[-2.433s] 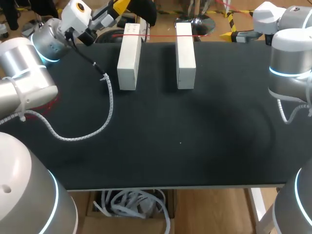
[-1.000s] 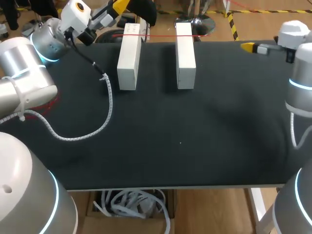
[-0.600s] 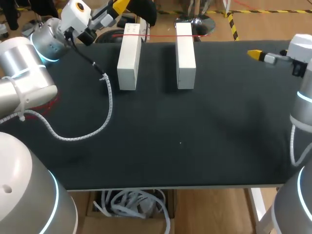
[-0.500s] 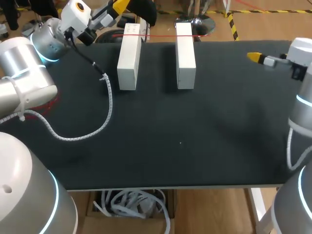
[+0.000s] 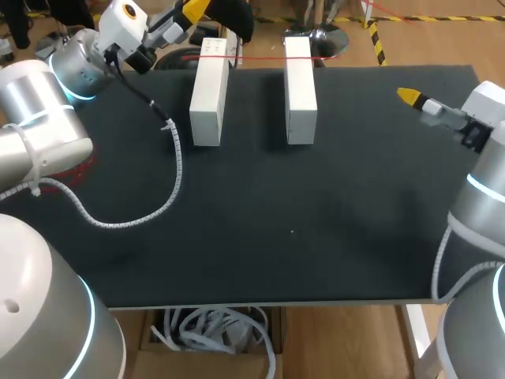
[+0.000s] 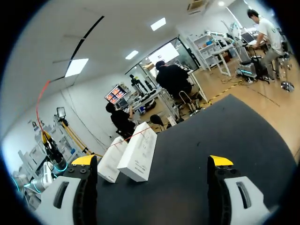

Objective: Grab the tape and strap the tape.

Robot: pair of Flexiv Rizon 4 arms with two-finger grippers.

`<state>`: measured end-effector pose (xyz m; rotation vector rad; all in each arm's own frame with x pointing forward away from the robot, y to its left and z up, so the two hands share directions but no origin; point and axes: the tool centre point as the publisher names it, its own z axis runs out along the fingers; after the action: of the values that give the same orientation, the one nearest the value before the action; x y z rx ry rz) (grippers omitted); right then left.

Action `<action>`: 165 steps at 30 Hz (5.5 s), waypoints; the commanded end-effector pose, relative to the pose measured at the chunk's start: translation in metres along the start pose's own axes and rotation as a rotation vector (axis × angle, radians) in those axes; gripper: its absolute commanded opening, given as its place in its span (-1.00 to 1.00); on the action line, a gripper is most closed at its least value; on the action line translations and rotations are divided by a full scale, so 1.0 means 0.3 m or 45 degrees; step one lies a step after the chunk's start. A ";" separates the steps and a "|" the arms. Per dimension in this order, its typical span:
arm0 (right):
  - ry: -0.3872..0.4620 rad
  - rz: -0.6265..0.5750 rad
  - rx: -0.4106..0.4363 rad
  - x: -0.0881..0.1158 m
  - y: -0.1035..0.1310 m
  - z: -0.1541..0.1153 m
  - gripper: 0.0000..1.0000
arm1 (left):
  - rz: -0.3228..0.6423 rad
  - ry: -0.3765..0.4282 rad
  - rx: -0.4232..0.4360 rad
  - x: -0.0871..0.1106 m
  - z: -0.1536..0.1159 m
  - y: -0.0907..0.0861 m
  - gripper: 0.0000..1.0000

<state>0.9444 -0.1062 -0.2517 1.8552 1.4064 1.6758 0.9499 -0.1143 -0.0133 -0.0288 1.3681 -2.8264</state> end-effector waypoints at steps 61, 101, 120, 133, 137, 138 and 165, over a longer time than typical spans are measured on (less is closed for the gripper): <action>0.162 0.910 -0.415 0.255 -0.245 -0.063 1.00 | 0.000 0.003 0.002 -0.002 -0.002 0.001 -1.00; 0.353 1.283 -0.464 0.542 -0.105 -0.184 1.00 | 0.000 0.003 0.002 -0.002 -0.002 0.001 -1.00; 0.435 1.436 -0.482 0.665 -0.083 -0.193 1.00 | 0.000 0.003 0.002 -0.002 -0.002 0.001 -1.00; 0.440 1.497 -0.541 0.693 0.006 -0.221 1.00 | 0.000 0.003 0.002 -0.002 -0.002 0.001 -1.00; 0.418 1.389 -0.467 0.700 0.004 -0.230 1.00 | 0.000 0.003 0.002 -0.002 -0.002 0.001 -1.00; 0.418 1.389 -0.467 0.700 0.004 -0.230 1.00 | 0.000 0.003 0.002 -0.002 -0.002 0.001 -1.00; 0.242 1.650 -0.669 0.796 -0.026 -0.203 1.00 | 0.000 0.003 0.002 -0.002 -0.002 0.001 -1.00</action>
<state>0.8580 0.0261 -0.1058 2.3870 -0.1549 2.5446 0.9500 -0.1144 -0.0132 -0.0288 1.3683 -2.8265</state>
